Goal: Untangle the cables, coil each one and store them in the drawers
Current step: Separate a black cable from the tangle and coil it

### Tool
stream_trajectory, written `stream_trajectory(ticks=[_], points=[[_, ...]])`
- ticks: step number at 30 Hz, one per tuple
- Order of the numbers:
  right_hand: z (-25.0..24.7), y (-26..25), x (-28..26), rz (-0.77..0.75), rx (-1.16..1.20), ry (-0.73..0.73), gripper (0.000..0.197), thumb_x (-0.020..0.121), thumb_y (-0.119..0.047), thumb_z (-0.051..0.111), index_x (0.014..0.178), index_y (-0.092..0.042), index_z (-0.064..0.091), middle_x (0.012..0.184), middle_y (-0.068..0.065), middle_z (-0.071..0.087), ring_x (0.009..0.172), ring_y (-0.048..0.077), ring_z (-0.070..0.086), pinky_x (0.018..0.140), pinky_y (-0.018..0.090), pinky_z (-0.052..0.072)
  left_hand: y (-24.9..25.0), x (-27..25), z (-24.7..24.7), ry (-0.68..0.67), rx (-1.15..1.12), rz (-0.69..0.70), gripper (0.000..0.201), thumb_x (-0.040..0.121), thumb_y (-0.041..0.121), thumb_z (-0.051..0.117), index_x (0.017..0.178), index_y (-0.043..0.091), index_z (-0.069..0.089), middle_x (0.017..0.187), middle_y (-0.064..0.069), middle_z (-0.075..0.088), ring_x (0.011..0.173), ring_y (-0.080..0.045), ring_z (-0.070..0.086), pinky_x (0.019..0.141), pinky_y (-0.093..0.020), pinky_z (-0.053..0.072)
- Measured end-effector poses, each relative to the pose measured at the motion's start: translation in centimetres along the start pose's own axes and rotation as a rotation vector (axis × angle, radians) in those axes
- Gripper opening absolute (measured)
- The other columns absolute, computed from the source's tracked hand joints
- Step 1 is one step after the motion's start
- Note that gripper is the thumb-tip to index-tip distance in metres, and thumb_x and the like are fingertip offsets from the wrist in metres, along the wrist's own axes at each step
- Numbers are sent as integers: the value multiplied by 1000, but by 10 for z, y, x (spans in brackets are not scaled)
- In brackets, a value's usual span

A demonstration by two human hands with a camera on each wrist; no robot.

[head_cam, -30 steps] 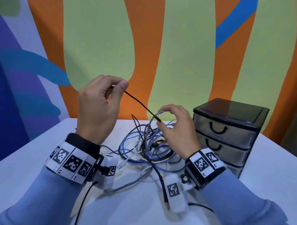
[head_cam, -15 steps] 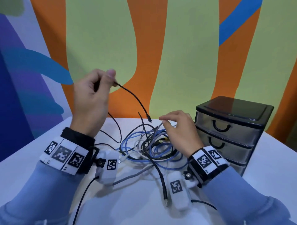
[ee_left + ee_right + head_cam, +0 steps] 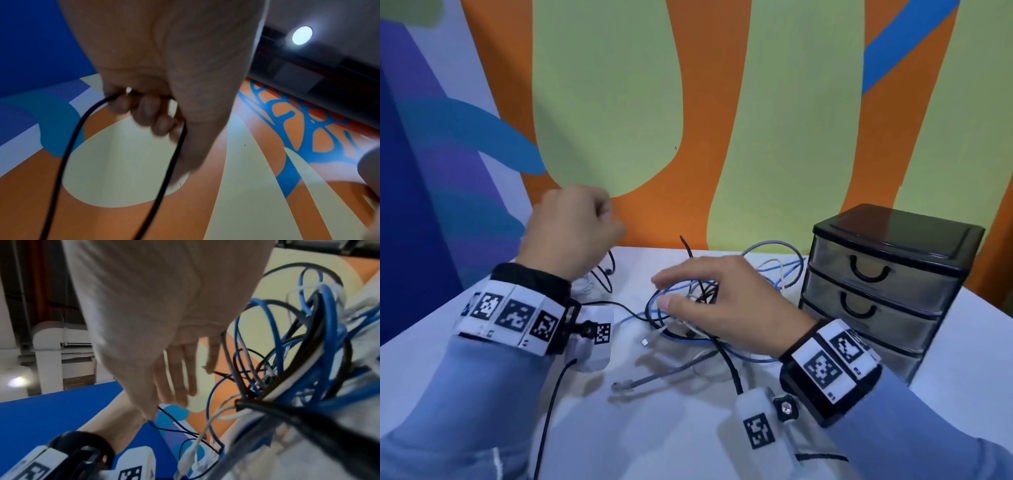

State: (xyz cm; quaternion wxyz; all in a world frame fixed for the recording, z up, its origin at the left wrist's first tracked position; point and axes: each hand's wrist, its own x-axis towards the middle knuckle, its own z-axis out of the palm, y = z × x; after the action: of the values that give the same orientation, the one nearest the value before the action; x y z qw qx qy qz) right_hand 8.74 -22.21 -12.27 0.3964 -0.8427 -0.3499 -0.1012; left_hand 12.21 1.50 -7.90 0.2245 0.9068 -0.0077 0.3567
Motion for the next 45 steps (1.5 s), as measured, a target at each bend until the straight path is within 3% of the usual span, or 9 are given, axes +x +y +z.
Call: stream_trajectory(ticks=[6,10,15,18,24,29,35,42,45], points=[[12,2,5,169,-530,-295,57,79,-79,66,122,-42,68,92,-23,64,95,3,55,107,37,27,5,-8,15,-465,128,36,33,70,25,94,64,18,62,67,4,66,73,-22,64,64,-32,48],[14,9,9,218,-572,-274,20,81,-39,76,101,-34,75,89,-15,69,89,9,57,105,42,29,9,-15,21,-642,146,-1,22,71,32,97,70,26,76,73,9,70,76,-14,67,63,-29,45],[14,30,9,294,-234,68,7,88,-29,67,84,-29,73,68,-9,68,69,14,64,77,37,52,16,-19,27,-749,180,-5,23,68,44,98,77,32,81,73,15,67,79,-10,66,65,-28,46],[9,38,9,307,32,280,14,99,-26,65,87,-22,72,57,-11,50,54,11,49,59,34,42,21,-23,33,-767,217,37,32,67,52,96,91,37,80,85,17,63,86,-7,64,67,-28,45],[2,41,14,325,254,492,10,103,-27,62,99,-23,70,74,8,56,66,19,52,68,43,50,25,-25,35,-786,240,122,12,79,37,90,75,31,80,69,10,65,71,-12,63,59,-27,40],[-6,40,10,312,258,663,44,105,-11,46,131,-45,54,90,7,57,65,26,54,62,38,49,27,-13,28,-325,61,188,15,97,36,67,84,29,69,86,15,65,85,-15,61,80,-39,48],[-9,49,12,379,288,735,46,107,-8,38,115,-38,73,110,6,62,55,10,48,60,29,40,25,0,-1,347,-722,-73,13,99,25,53,85,26,57,78,1,69,69,-20,62,67,-35,49],[-11,51,10,482,313,749,40,105,-7,39,109,-31,72,103,11,68,46,10,42,56,30,38,6,10,-16,751,-1118,-198,30,95,10,47,71,26,38,63,11,36,55,-13,32,52,-29,25],[-11,51,10,486,317,751,41,104,-6,39,108,-33,71,97,5,67,48,13,40,58,31,38,-4,14,-22,729,-1089,-291,30,89,17,51,65,29,37,60,15,35,56,-13,30,56,-32,24]])
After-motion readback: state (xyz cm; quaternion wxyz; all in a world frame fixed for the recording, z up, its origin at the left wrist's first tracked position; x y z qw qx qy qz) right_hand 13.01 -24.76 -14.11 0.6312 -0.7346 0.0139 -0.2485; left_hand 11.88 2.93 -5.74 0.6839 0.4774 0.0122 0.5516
